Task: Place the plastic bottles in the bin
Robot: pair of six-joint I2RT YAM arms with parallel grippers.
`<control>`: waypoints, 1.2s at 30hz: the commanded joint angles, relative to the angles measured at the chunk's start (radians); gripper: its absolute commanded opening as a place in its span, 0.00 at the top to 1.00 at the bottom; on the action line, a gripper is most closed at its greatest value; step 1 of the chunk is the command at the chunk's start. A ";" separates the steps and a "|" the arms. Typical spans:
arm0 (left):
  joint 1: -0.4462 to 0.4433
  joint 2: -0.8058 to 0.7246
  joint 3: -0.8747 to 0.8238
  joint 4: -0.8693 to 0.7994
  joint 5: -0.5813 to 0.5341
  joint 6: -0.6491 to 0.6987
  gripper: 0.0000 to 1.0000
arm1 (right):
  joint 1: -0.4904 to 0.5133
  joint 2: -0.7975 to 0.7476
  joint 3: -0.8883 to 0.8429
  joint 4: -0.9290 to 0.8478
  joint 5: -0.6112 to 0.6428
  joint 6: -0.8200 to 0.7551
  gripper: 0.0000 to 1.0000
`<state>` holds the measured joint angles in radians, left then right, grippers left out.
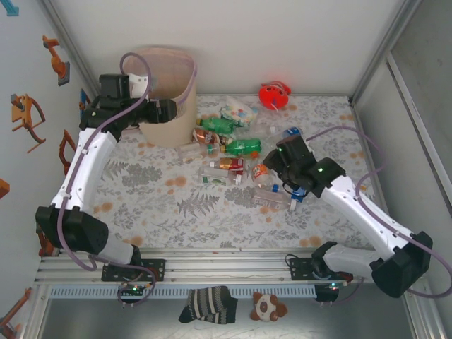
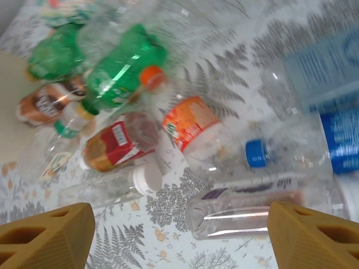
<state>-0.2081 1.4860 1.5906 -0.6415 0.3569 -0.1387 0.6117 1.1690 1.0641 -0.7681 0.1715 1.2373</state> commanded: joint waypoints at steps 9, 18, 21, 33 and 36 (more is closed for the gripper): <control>-0.002 -0.128 -0.187 0.108 0.053 -0.108 0.22 | -0.004 0.116 -0.146 -0.019 -0.115 0.522 0.26; -0.003 -0.163 -0.228 0.108 0.053 -0.126 0.22 | -0.004 0.114 -0.208 0.004 -0.091 0.598 0.27; -0.004 -0.165 -0.230 0.109 0.057 -0.131 0.22 | -0.004 0.114 -0.243 0.051 -0.105 0.626 0.28; -0.017 -0.185 -0.251 0.108 0.067 -0.147 0.22 | -0.034 0.144 -0.248 0.079 -0.079 0.631 0.25; -0.019 -0.190 -0.254 0.106 0.065 -0.148 0.22 | -0.044 0.154 -0.254 0.085 -0.080 0.632 0.27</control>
<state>-0.2222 1.3239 1.3476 -0.5480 0.4026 -0.2745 0.5777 1.3090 0.8200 -0.6762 0.0448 1.8378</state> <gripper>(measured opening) 0.780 0.737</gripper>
